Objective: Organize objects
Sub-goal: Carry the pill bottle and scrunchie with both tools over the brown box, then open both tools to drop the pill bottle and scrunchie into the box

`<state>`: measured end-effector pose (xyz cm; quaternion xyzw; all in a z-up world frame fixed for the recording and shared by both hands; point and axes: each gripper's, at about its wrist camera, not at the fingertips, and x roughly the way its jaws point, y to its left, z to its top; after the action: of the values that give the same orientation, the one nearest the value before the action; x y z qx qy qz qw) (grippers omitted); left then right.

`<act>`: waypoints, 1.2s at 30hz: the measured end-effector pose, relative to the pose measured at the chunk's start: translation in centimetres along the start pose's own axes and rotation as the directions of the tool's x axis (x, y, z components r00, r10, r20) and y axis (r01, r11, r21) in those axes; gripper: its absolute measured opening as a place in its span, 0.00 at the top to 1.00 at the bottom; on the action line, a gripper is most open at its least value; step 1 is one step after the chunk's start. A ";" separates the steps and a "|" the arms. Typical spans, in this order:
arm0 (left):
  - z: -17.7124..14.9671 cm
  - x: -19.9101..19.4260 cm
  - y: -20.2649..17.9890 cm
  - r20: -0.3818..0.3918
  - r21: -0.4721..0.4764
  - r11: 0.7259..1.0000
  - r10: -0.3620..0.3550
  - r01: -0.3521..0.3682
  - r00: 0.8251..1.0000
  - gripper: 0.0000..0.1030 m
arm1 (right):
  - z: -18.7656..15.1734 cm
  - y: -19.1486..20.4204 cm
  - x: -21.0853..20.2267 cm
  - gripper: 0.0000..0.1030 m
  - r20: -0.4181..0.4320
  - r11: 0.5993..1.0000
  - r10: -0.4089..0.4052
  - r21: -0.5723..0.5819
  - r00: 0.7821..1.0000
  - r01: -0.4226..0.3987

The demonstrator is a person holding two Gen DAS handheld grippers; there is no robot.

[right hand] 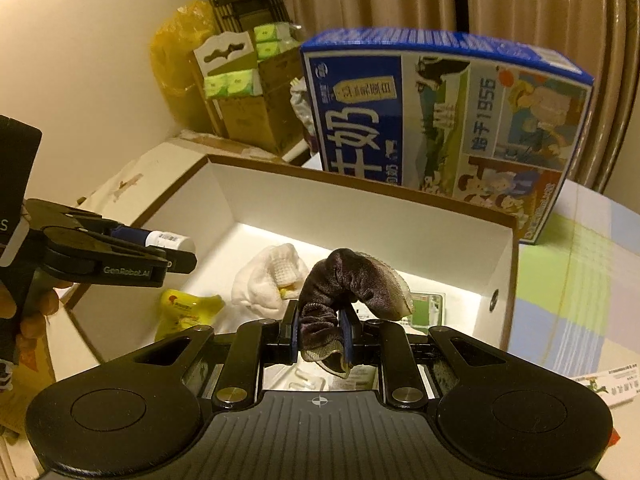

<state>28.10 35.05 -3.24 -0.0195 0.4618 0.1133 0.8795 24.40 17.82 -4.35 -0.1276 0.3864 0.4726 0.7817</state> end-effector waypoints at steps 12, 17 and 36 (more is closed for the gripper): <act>1.8 4.1 -0.1 -0.039 0.030 1.000 0.006 -0.005 0.999 0.58 | 0.5 -1.7 3.3 0.84 -0.056 0.999 -0.008 0.034 0.998 0.010; 2.6 4.9 -0.3 -0.041 0.046 0.999 0.002 0.000 0.999 0.58 | 0.6 -2.2 4.1 0.84 -0.069 0.998 -0.011 0.053 0.998 0.015; 3.7 3.5 0.2 0.005 0.019 0.999 -0.032 0.032 0.999 0.24 | 2.2 -2.2 4.6 0.82 -0.012 0.997 0.014 0.074 1.000 -0.013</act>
<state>33.00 36.40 -3.97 -0.0183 0.4600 0.0946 0.8827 28.51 20.92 -6.57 -0.0992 0.4094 0.4625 0.7802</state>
